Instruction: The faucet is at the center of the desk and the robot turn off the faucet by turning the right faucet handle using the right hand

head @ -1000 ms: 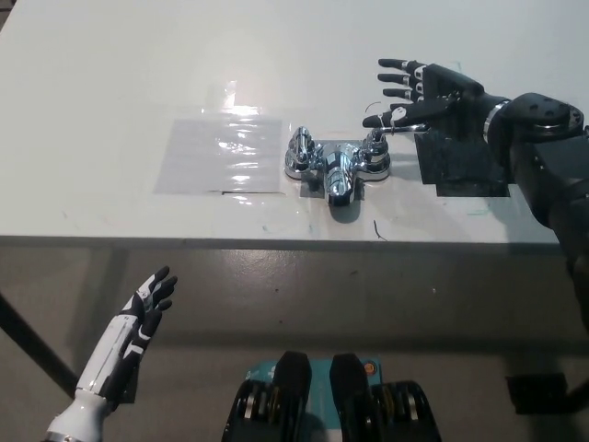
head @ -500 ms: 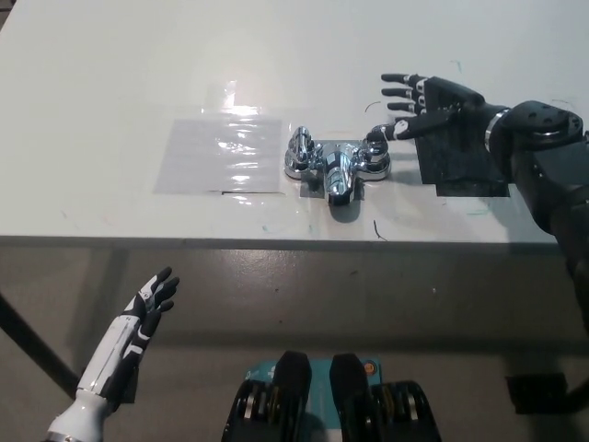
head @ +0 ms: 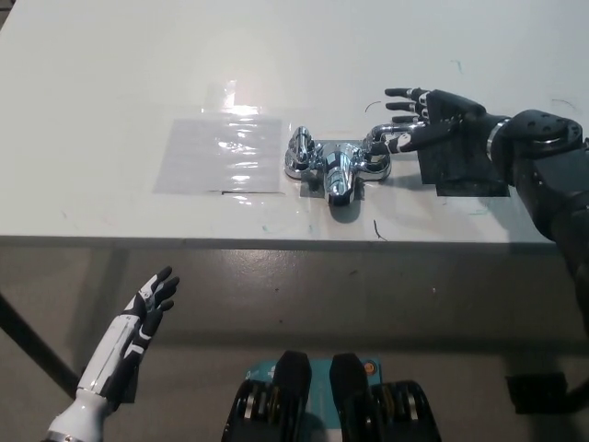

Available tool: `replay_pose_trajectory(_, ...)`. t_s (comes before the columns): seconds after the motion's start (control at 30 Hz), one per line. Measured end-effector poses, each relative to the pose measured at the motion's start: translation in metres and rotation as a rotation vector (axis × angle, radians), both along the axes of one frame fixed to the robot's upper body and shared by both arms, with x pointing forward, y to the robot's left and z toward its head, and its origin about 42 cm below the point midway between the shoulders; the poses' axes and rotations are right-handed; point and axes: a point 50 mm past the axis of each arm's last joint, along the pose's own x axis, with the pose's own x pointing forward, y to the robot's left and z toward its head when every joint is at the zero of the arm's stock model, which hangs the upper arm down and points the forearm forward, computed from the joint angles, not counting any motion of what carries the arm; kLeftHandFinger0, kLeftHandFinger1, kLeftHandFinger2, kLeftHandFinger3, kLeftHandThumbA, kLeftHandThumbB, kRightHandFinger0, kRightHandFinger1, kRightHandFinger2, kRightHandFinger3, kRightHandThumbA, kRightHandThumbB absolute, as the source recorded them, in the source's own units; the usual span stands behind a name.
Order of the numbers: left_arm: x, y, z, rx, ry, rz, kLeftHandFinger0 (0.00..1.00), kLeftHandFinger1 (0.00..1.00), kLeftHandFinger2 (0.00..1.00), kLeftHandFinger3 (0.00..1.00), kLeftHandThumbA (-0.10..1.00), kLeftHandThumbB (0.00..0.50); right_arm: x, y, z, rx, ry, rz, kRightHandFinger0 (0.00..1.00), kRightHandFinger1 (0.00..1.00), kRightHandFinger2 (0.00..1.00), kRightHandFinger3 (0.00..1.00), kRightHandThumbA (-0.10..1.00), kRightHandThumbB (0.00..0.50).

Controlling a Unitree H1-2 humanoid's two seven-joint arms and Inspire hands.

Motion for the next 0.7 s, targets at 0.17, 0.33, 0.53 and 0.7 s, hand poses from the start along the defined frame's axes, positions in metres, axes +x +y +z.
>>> replay_pose_trajectory(0.17, 0.0, 0.0, 0.0, 0.001, 0.0, 0.0, 1.0, 1.0, 1.0, 1.0, 0.98, 0.42, -0.001, 0.001, -0.004, 0.036, 0.008, -0.002, 1.0, 1.0, 1.0, 1.0, 1.0, 0.5)
replay_pose_trajectory(0.33, 0.0, 0.0, 0.0, 0.001, 0.0, 0.0, 1.0, 1.0, 1.0, 1.0, 0.95, 0.426, -0.003, 0.005, -0.007, 0.094, 0.016, -0.005, 1.0, 1.0, 1.0, 1.0, 1.0, 0.466)
replay_pose_trajectory(0.53, 0.0, 0.0, 0.0, 0.001, -0.001, 0.0, 1.0, 1.0, 1.0, 1.0, 0.96, 0.421, -0.005, 0.013, -0.012, 0.166, 0.019, 0.01, 1.0, 1.0, 1.0, 1.0, 1.0, 0.469)
replay_pose_trajectory(0.7, 0.0, 0.0, 0.0, 0.001, -0.001, 0.0, 1.0, 1.0, 1.0, 1.0, 0.96, 0.42, -0.008, 0.02, -0.017, 0.233, 0.016, 0.036, 1.0, 1.0, 1.0, 1.0, 1.0, 0.462)
